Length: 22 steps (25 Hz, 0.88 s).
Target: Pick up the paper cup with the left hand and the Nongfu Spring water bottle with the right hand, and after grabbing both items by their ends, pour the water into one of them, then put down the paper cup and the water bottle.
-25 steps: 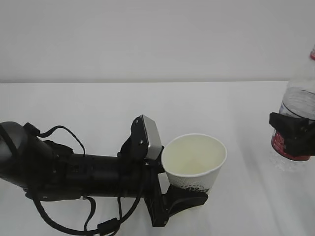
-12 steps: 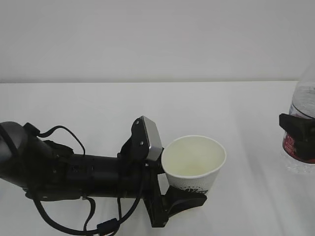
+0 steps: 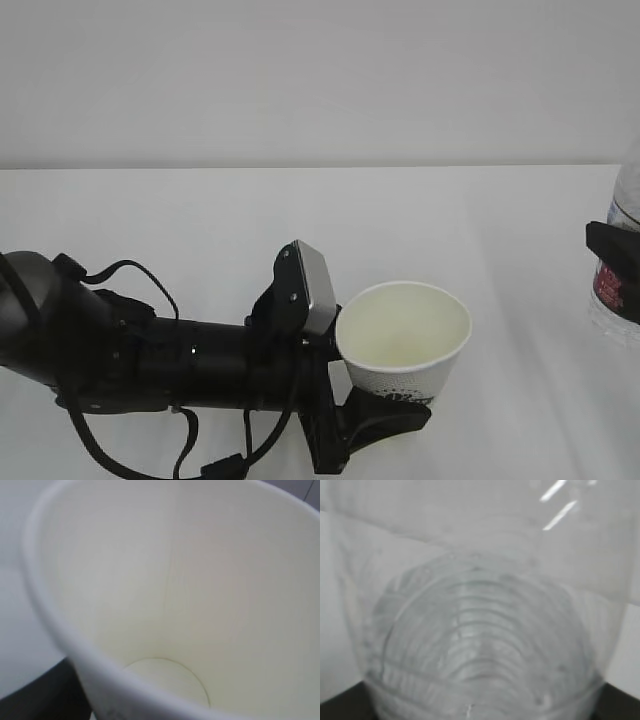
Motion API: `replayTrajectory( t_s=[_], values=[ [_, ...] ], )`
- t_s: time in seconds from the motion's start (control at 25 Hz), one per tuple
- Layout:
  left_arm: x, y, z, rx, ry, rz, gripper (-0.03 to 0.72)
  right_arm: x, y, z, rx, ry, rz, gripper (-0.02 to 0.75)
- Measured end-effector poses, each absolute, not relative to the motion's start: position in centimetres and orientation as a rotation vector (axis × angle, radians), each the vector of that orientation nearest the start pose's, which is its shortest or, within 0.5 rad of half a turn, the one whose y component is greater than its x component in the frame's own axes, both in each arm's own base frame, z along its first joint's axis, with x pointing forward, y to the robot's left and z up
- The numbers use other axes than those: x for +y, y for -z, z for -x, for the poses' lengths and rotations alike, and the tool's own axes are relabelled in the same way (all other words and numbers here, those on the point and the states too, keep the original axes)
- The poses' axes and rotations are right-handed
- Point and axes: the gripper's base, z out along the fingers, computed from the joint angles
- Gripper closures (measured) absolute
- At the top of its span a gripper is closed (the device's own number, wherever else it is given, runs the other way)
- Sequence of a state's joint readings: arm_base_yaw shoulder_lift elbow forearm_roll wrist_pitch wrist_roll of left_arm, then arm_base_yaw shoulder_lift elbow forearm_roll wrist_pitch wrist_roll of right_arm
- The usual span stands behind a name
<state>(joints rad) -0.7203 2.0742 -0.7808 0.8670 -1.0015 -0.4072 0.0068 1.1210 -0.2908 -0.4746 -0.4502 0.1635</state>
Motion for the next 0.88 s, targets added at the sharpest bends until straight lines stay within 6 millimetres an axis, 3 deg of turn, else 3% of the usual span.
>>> replayTrajectory(
  t_s=[0.44,0.88],
  values=[
    [-28.4,-9.7,-20.2,1.561,1.089,-1.324,0.134,2.2,-21.1,-19.3,1.843,0.015,0.496,0.268],
    [-28.5,-9.7,-20.2,1.562,1.089,-1.324,0.137,2.2,-21.1,-19.3,1.840,0.025,0.511,0.269]
  ],
)
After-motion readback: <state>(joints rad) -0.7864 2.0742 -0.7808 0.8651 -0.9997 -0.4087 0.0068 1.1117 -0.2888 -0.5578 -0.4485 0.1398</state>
